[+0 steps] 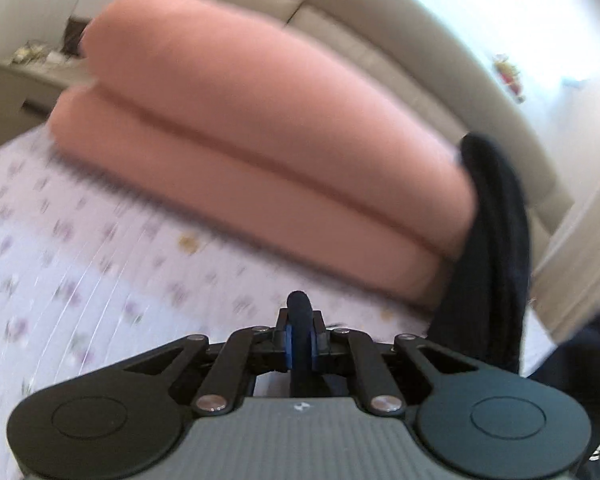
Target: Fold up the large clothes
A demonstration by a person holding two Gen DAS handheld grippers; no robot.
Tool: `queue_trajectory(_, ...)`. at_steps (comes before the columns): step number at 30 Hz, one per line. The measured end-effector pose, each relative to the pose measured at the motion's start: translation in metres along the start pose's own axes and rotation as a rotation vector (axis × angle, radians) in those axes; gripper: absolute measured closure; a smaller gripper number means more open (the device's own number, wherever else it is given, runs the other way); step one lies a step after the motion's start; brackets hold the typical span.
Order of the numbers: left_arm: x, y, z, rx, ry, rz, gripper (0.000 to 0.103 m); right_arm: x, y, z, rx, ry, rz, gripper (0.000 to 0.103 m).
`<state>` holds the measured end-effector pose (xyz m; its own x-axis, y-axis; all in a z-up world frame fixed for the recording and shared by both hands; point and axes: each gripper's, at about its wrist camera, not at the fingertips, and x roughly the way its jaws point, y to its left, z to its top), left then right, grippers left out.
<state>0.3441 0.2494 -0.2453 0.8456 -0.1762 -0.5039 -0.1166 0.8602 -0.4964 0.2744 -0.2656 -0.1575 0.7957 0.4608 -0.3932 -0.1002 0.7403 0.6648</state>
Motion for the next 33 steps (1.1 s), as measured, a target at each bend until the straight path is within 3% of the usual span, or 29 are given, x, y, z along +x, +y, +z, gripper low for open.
queue_trajectory(1, 0.0, 0.002, -0.003, 0.001, 0.024, 0.013, 0.088, 0.002, -0.031, -0.002, 0.065, 0.07, -0.036, 0.071)
queue_trajectory(2, -0.004, 0.004, -0.005, -0.015, 0.047, 0.013, 0.084, 0.006, -0.062, -0.006, 0.12, 0.142, -0.077, 0.045)
queue_trajectory(3, -0.006, 0.007, -0.008, -0.051, 0.076, -0.006, 0.073, 0.01, -0.09, -0.012, 0.175, 0.188, -0.122, 0.033)
queue_trajectory(4, -0.01, 0.01, -0.011, -0.091, 0.111, -0.046, 0.056, 0.012, -0.117, -0.018, 0.223, 0.206, -0.151, 0.034)
queue_trajectory(5, -0.016, 0.014, -0.016, -0.133, 0.155, -0.111, 0.049, 0.01, -0.137, -0.022, 0.26, 0.194, -0.152, 0.037)
queue_trajectory(6, -0.019, 0.018, -0.024, -0.159, 0.186, -0.155, 0.04, 0.006, -0.149, -0.023, 0.278, 0.164, -0.078, 0.026)
queue_trajectory(8, -0.04, 0.018, -0.036, -0.163, 0.231, -0.2, 0.038, 0.01, -0.154, -0.021, 0.288, 0.148, -0.004, 0.012)
queue_trajectory(11, -0.071, 0.014, -0.056, -0.121, 0.285, -0.218, 0.037, 0.026, -0.141, -0.01, 0.284, 0.134, -0.015, 0.001)
queue_trajectory(13, -0.083, 0.007, -0.067, -0.057, 0.317, -0.223, 0.038, 0.039, -0.139, -0.004, 0.275, 0.124, -0.046, 0.0)
queue_trajectory(14, -0.089, 0.0, -0.073, 0.006, 0.313, -0.207, 0.04, 0.049, -0.133, -0.002, 0.263, 0.137, -0.06, 0.006)
queue_trajectory(15, -0.093, -0.007, -0.08, 0.079, 0.302, -0.169, 0.053, 0.056, -0.128, 0.001, 0.236, 0.161, -0.078, 0.043)
queue_trajectory(16, -0.095, -0.01, -0.086, 0.111, 0.291, -0.121, 0.082, 0.06, -0.119, 0.005, 0.195, 0.187, -0.101, 0.077)
queue_trajectory(17, -0.099, -0.011, -0.087, 0.101, 0.275, -0.089, 0.083, 0.06, -0.113, 0.009, 0.171, 0.195, -0.119, 0.09)
queue_trajectory(18, -0.106, -0.008, -0.09, 0.051, 0.229, -0.091, 0.086, 0.052, -0.107, 0.012, 0.168, 0.17, -0.123, 0.09)
queue_trajectory(20, -0.122, -0.011, -0.096, 0.022, 0.154, -0.058, 0.087, 0.022, -0.106, 0.016, 0.258, 0.087, -0.032, 0.09)
queue_trajectory(22, -0.131, -0.008, -0.108, -0.05, 0.122, -0.027, 0.087, -0.003, -0.109, 0.016, 0.321, 0.027, -0.009, 0.09)
queue_trajectory(23, -0.13, -0.005, -0.113, -0.101, 0.12, -0.03, 0.087, -0.007, -0.11, 0.013, 0.291, 0.043, -0.066, 0.081)
queue_trajectory(25, -0.128, -0.002, -0.117, -0.164, 0.106, -0.015, 0.079, 0.006, -0.112, 0.008, 0.156, 0.188, -0.231, 0.046)
queue_trajectory(26, -0.127, -0.002, -0.117, -0.176, 0.11, -0.013, 0.077, 0.014, -0.118, 0.003, 0.12, 0.255, -0.286, 0.039)
queue_trajectory(27, -0.127, -0.003, -0.114, -0.178, 0.119, -0.013, 0.073, 0.019, -0.125, 0.001, 0.129, 0.296, -0.296, 0.038)
queue_trajectory(28, -0.126, -0.005, -0.112, -0.175, 0.128, -0.016, 0.063, 0.019, -0.134, -0.001, 0.172, 0.304, -0.264, 0.034)
queue_trajectory(29, -0.124, -0.005, -0.109, -0.175, 0.138, -0.028, 0.057, 0.012, -0.14, -0.001, 0.216, 0.279, -0.221, 0.018)
queue_trajectory(30, -0.124, -0.006, -0.105, -0.178, 0.142, -0.042, 0.052, 0.01, -0.145, -0.001, 0.258, 0.262, -0.183, 0.009)
queue_trajectory(31, -0.123, -0.007, -0.102, -0.182, 0.147, -0.044, 0.057, 0.011, -0.147, -0.001, 0.282, 0.262, -0.159, 0.008)
queue_trajectory(32, -0.123, -0.007, -0.101, -0.18, 0.157, -0.036, 0.069, 0.012, -0.146, -0.002, 0.273, 0.28, -0.159, 0.013)
queue_trajectory(33, -0.121, -0.009, -0.1, -0.168, 0.159, -0.035, 0.085, 0.016, -0.141, -0.003, 0.228, 0.295, -0.174, 0.042)
